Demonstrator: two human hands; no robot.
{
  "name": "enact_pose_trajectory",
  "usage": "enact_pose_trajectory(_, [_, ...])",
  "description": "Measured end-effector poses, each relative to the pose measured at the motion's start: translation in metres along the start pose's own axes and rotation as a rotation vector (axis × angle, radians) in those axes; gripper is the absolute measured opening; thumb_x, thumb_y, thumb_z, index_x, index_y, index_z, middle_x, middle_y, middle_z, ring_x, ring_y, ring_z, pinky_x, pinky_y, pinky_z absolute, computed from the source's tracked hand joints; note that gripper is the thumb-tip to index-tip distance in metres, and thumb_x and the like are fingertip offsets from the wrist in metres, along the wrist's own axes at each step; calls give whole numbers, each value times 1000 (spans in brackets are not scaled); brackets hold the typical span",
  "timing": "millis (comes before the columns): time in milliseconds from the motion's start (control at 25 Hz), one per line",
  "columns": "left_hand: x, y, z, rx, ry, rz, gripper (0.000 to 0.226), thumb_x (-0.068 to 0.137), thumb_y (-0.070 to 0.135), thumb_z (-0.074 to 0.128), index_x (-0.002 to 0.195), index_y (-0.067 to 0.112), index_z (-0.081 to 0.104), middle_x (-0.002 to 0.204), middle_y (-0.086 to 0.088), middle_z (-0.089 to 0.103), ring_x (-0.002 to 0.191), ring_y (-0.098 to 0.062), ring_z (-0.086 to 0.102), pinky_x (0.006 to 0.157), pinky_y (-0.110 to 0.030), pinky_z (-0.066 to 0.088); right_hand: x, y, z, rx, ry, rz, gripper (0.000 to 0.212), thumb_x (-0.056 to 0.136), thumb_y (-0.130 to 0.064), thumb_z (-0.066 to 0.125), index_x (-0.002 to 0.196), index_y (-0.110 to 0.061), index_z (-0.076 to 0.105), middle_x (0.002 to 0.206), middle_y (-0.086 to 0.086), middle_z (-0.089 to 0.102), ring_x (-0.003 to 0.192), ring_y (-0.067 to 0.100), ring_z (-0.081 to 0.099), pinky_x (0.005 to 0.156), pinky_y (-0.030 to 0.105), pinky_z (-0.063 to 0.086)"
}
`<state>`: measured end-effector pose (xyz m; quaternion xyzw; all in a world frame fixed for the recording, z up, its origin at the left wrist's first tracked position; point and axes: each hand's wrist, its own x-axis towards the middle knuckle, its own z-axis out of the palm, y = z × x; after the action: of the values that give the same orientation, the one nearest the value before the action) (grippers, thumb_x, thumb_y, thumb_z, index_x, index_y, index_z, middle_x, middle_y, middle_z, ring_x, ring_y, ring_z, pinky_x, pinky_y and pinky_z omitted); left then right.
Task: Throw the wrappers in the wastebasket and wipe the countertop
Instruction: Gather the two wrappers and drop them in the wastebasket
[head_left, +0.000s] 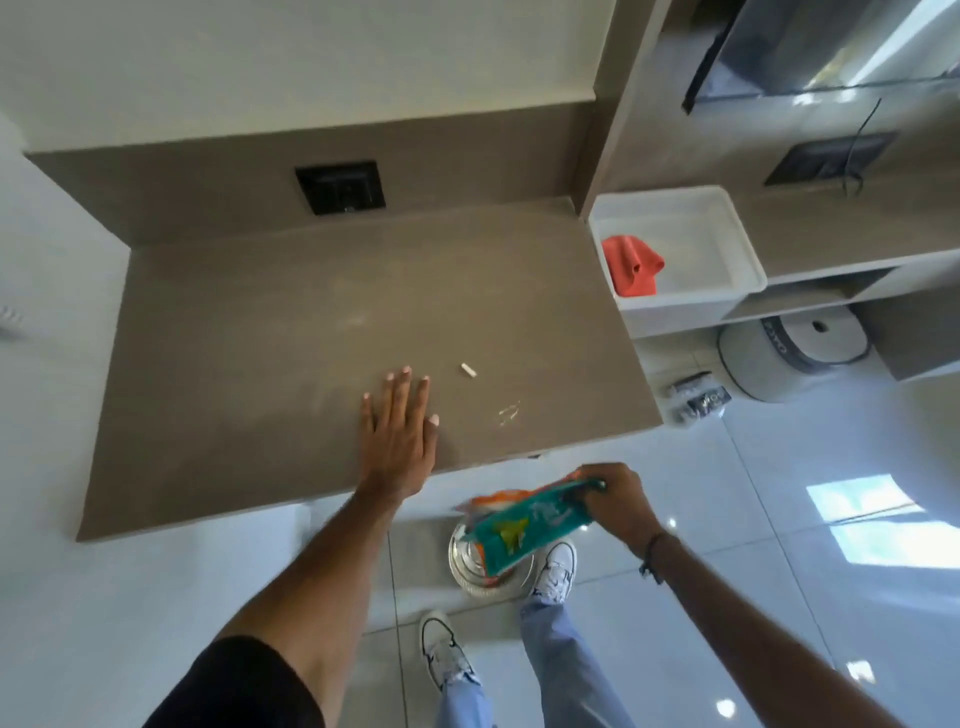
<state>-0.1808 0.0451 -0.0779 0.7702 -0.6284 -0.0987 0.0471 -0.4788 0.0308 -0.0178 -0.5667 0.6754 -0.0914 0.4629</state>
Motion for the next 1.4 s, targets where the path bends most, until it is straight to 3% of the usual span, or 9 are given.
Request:
enact_pose_trajectory(120, [1, 2, 2, 33, 13, -3, 59, 103, 42, 21, 158, 20, 20, 169, -8, 18, 156, -29, 17, 123, -58, 19, -4, 58, 58, -137, -1, 108, 33, 71, -11, 57, 90, -18, 82, 84, 8, 79, 81, 23, 72, 68, 21, 48])
enact_pose_trajectory(280, [3, 1, 11, 75, 54, -1, 59, 103, 41, 21, 159, 21, 17, 170, -7, 14, 156, -28, 14, 124, -58, 17, 35, 118, 144, -168, -67, 309, 34, 78, -12, 56, 102, -19, 79, 97, 17, 77, 94, 37, 69, 73, 33, 54])
enact_pose_trajectory(480, [4, 0, 18, 140, 95, 4, 59, 103, 39, 23, 159, 21, 16, 170, -6, 11, 157, -28, 13, 125, -58, 14, 73, 151, 209, -202, -134, 332, 37, 79, -25, 68, 113, -15, 74, 110, 20, 73, 107, 39, 65, 87, 38, 53])
enact_pose_trajectory(600, [4, 0, 16, 133, 93, -3, 59, 103, 40, 22, 159, 21, 15, 170, -5, 11, 157, -27, 12, 125, -58, 14, 64, 153, 207, -183, -67, 288, 27, 83, -34, 65, 101, -19, 78, 102, 15, 76, 100, 38, 68, 84, 37, 55])
enact_pose_trajectory(800, [4, 2, 9, 130, 68, -17, 60, 103, 41, 22, 159, 22, 13, 170, -5, 10, 157, -27, 11, 124, -59, 15, 22, 96, 152, -6, 99, -82, 16, 78, -10, 64, 76, -20, 76, 81, -1, 77, 72, 19, 71, 66, 38, 59])
enact_pose_trajectory(920, [2, 4, 5, 114, 57, -20, 61, 103, 41, 22, 159, 22, 14, 170, -5, 10, 157, -26, 11, 124, -58, 15, 9, 16, 104, 127, 251, -434, 11, 81, -7, 68, 83, -16, 75, 78, -5, 72, 63, 10, 66, 56, 27, 56])
enact_pose_trajectory(1040, [2, 5, 2, 84, 41, -20, 61, 103, 42, 22, 160, 23, 11, 171, -4, 8, 158, -24, 6, 125, -58, 14, 39, -63, 72, 25, 408, -668, 17, 85, -14, 65, 97, -8, 75, 82, 2, 70, 67, 13, 62, 62, 20, 50])
enact_pose_trajectory(1200, [3, 3, 1, 85, 32, -20, 61, 103, 43, 21, 160, 24, 9, 171, -4, 7, 157, -25, 5, 125, -57, 12, 111, -123, 81, -326, 289, -605, 30, 82, -21, 66, 106, -5, 73, 104, 13, 68, 94, 27, 65, 80, 30, 50])
enact_pose_trajectory(1400, [3, 2, 1, 84, 28, -12, 61, 103, 43, 20, 160, 24, 9, 171, -5, 7, 157, -26, 5, 125, -58, 12, 135, -136, 87, -472, 167, -551, 22, 78, -13, 62, 93, -9, 78, 98, 12, 74, 90, 30, 69, 76, 31, 52])
